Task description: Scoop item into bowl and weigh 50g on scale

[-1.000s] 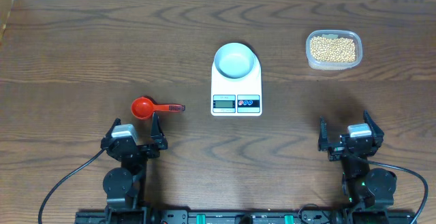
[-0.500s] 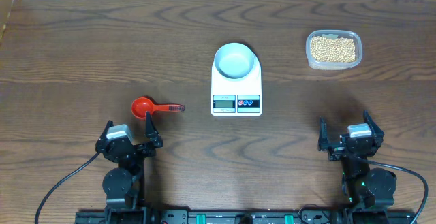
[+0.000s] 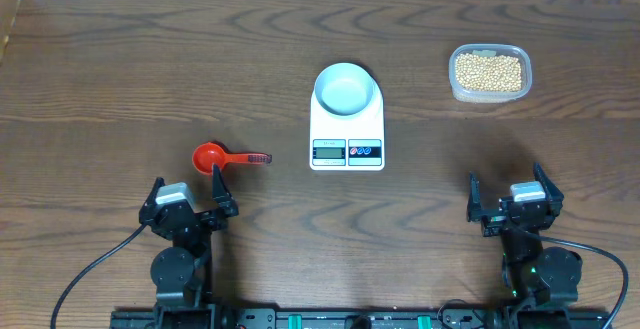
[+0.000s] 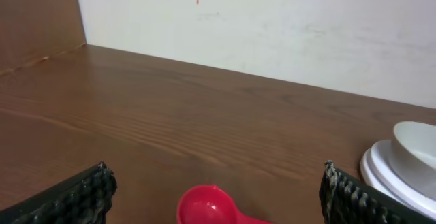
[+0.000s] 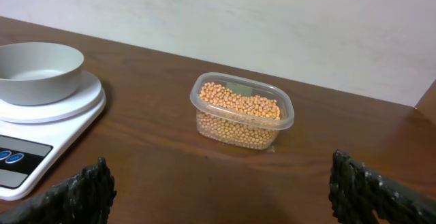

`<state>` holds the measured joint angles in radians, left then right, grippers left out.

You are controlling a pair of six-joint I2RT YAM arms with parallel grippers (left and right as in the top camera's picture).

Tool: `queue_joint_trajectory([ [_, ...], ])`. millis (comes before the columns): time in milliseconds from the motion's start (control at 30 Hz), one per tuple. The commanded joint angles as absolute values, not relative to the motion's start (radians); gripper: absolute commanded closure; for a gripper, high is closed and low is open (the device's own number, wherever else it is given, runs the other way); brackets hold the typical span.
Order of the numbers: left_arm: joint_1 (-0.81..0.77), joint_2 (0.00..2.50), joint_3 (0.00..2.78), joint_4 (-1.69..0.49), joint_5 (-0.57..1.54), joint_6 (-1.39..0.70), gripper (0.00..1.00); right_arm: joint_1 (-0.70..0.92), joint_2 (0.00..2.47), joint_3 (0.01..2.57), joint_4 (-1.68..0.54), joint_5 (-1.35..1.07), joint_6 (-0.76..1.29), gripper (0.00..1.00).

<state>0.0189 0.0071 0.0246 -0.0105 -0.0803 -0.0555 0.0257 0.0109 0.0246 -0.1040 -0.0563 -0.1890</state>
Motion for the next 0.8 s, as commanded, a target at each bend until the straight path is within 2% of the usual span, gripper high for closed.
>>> queue_joint_trajectory([
  [0, 0.022, 0.004, 0.004, 0.06, -0.03, -0.094, 0.02, 0.029, 0.006, 0.02, -0.104, -0.062, -0.188, 0.01],
  [200, 0.022, 0.004, 0.004, 0.168, -0.03, -0.11, 0.02, 0.029, 0.006, 0.02, -0.104, -0.062, -0.188, 0.01],
  [767, 0.022, 0.004, 0.004, 0.262, -0.046, -0.11, 0.02, 0.029, 0.006, 0.02, -0.104, -0.062, -0.188, 0.01],
])
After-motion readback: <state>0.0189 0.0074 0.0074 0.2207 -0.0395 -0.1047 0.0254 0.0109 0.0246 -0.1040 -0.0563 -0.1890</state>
